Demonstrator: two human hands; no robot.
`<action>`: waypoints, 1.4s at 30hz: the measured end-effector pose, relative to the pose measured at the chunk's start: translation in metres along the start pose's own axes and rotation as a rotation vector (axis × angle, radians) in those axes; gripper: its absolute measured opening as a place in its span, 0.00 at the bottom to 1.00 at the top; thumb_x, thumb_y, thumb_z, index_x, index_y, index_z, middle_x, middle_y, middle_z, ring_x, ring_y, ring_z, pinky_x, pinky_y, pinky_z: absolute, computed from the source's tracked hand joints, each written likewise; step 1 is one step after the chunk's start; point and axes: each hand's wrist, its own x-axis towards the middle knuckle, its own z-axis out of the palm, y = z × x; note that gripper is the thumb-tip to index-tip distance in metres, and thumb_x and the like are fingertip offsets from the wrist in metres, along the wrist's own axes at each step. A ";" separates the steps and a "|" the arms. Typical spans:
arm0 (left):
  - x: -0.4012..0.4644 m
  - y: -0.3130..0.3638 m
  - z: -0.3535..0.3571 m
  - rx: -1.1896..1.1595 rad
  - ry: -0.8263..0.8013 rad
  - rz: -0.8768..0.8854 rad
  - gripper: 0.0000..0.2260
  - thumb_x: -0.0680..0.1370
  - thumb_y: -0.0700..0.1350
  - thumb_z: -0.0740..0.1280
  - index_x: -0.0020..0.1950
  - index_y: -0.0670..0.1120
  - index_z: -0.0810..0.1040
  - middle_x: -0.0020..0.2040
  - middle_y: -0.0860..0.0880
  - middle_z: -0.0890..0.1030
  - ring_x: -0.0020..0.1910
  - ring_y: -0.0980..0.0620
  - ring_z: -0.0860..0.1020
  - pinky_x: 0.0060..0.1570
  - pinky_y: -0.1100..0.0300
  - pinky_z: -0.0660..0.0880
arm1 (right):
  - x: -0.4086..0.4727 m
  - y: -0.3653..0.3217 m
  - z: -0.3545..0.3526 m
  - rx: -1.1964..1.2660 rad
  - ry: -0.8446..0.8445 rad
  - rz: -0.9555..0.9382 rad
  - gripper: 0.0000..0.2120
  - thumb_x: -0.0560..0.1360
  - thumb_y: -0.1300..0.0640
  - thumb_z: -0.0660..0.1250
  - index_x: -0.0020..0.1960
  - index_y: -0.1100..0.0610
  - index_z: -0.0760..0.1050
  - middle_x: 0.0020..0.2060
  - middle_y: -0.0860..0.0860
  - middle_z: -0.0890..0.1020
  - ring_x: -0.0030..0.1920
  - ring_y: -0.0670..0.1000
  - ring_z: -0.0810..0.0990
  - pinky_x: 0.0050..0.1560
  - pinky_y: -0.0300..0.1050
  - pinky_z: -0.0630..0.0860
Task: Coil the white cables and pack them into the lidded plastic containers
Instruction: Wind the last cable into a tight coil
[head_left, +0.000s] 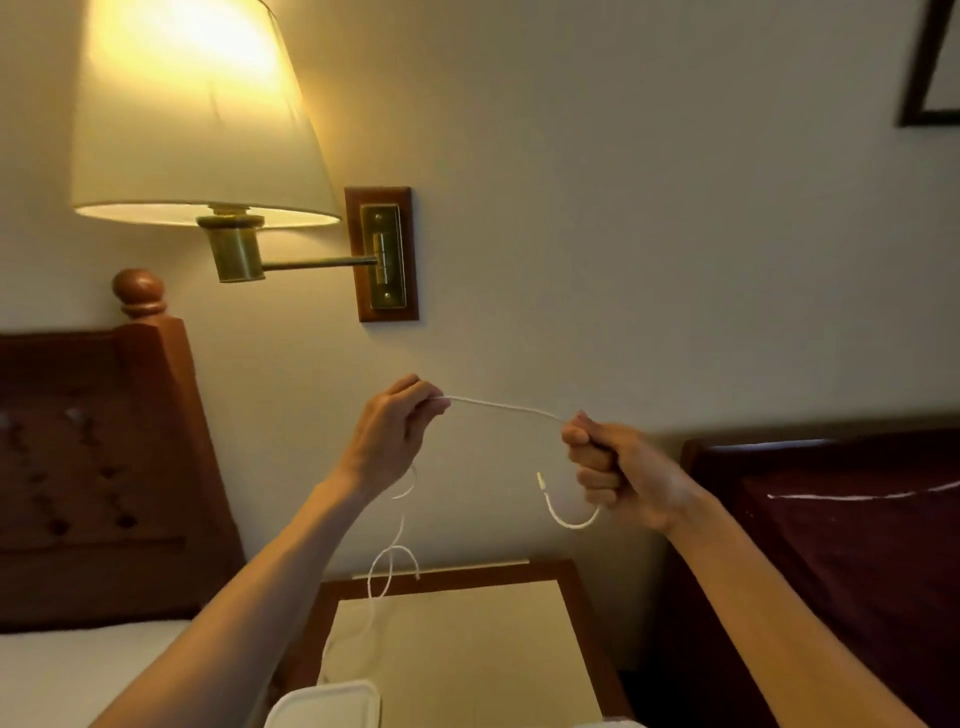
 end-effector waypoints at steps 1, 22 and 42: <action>-0.004 0.001 -0.004 -0.009 0.010 0.001 0.05 0.79 0.40 0.65 0.45 0.42 0.79 0.40 0.52 0.76 0.36 0.59 0.72 0.38 0.73 0.67 | -0.004 -0.012 0.005 0.068 -0.046 -0.004 0.15 0.78 0.48 0.57 0.36 0.53 0.69 0.27 0.46 0.52 0.24 0.44 0.49 0.19 0.36 0.53; 0.035 0.119 -0.032 0.074 -0.561 0.183 0.16 0.82 0.53 0.58 0.39 0.50 0.78 0.26 0.56 0.69 0.24 0.53 0.69 0.29 0.63 0.64 | -0.007 -0.051 0.058 -0.779 0.220 -0.361 0.16 0.84 0.59 0.54 0.51 0.68 0.78 0.36 0.60 0.84 0.35 0.54 0.83 0.41 0.47 0.79; 0.031 0.083 -0.017 -0.371 -0.045 -0.058 0.16 0.83 0.52 0.56 0.37 0.49 0.71 0.32 0.55 0.70 0.32 0.55 0.68 0.34 0.56 0.65 | -0.047 -0.085 0.071 0.266 -0.270 -0.225 0.09 0.73 0.56 0.71 0.38 0.58 0.75 0.26 0.47 0.73 0.24 0.43 0.70 0.26 0.34 0.69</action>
